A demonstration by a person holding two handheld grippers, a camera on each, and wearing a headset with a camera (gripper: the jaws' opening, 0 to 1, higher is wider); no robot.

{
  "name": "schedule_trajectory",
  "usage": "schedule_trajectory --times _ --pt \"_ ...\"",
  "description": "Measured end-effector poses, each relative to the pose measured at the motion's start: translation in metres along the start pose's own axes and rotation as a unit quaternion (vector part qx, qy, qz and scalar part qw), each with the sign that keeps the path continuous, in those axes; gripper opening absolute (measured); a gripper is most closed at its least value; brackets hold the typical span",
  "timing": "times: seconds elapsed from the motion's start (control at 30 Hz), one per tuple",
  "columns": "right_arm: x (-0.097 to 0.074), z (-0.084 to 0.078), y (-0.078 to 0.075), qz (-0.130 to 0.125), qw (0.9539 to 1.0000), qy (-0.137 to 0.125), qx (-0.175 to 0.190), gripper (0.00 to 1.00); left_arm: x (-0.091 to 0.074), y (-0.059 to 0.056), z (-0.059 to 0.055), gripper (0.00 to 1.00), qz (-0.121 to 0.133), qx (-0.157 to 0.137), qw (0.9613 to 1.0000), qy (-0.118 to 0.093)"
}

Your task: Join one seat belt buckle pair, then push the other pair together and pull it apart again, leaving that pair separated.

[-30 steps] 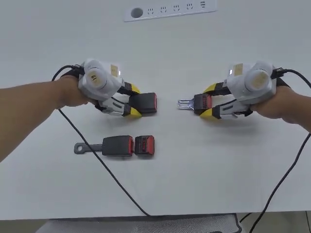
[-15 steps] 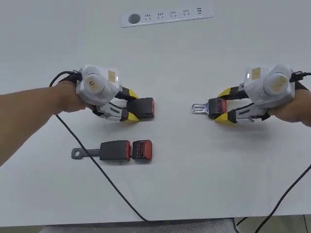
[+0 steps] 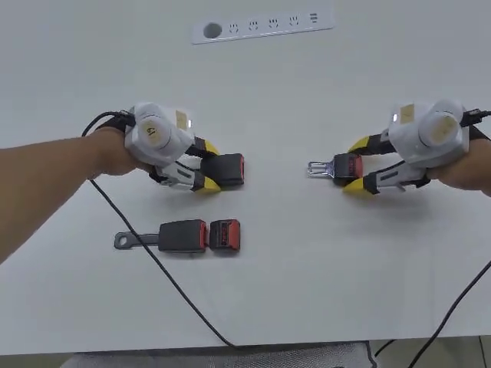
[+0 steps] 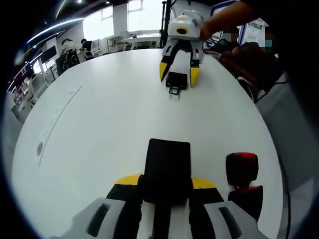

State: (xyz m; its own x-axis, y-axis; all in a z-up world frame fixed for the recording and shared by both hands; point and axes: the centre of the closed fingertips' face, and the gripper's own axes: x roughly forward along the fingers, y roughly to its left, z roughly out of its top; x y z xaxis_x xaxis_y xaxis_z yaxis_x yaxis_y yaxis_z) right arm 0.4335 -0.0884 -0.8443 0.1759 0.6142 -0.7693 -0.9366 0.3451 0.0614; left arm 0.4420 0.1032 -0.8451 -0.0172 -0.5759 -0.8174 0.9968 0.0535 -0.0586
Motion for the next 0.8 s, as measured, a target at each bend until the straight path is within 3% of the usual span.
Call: schedule_trajectory --times 0.1,0.17,0.2,0.27,0.33,0.4,0.47,0.53,0.57,0.63,0.67,0.7,0.8 --pt "-0.001 -0.002 -0.001 -0.012 0.9995 -0.006 0.028 0.63 0.001 -0.005 0.002 0.46 0.002 -0.015 0.9999 0.004" --pt "-0.003 -0.001 -0.001 -0.025 0.9988 -0.017 0.039 0.68 -0.002 0.0 -0.003 0.56 0.03 -0.022 0.9991 0.022" --pt "-0.004 0.0 -0.002 -0.034 0.9981 -0.026 0.044 0.7 -0.003 0.0 -0.003 0.63 0.032 -0.023 0.999 0.021" --pt "-0.008 0.002 -0.001 -0.048 0.9963 -0.042 0.057 0.73 -0.008 0.0 0.002 0.77 0.045 -0.041 0.9981 0.004" --pt "-0.012 0.005 -0.001 -0.068 0.9935 -0.058 0.07 0.77 -0.017 0.004 0.007 0.8 0.074 -0.062 0.9953 -0.014" --pt "-0.015 0.008 0.0 -0.086 0.9906 -0.074 0.078 0.81 -0.026 0.003 0.015 0.81 0.086 -0.117 0.9883 -0.047" --pt "-0.019 0.01 0.004 -0.094 0.9896 -0.077 0.076 0.82 -0.036 0.008 0.012 0.87 0.12 -0.121 0.9843 -0.046" --pt "-0.027 0.018 0.004 -0.115 0.9858 -0.096 0.076 0.84 -0.045 0.009 0.01 0.91 0.151 -0.136 0.9779 -0.048" --pt "-0.031 0.021 0.006 -0.121 0.9838 -0.105 0.079 0.85 -0.048 0.005 0.011 0.95 0.153 -0.143 0.9765 -0.051" --pt "-0.037 0.026 0.01 -0.133 0.9821 -0.111 0.074 0.87 -0.057 0.002 0.013 0.99 0.179 -0.164 0.9673 -0.072" --pt "-0.039 0.028 0.014 -0.138 0.9814 -0.113 0.07 0.87 -0.062 -0.002 0.017 0.99 0.19 -0.172 0.9619 -0.094" --pt "-0.041 0.029 0.017 -0.14 0.9812 -0.114 0.068 0.88 -0.064 -0.006 0.018 0.99 0.194 -0.182 0.9586 -0.103" --pt "-0.046 0.035 0.026 -0.153 0.979 -0.121 0.06 0.89 -0.071 -0.023 0.018 1.0 0.204 -0.187 0.9548 -0.107"
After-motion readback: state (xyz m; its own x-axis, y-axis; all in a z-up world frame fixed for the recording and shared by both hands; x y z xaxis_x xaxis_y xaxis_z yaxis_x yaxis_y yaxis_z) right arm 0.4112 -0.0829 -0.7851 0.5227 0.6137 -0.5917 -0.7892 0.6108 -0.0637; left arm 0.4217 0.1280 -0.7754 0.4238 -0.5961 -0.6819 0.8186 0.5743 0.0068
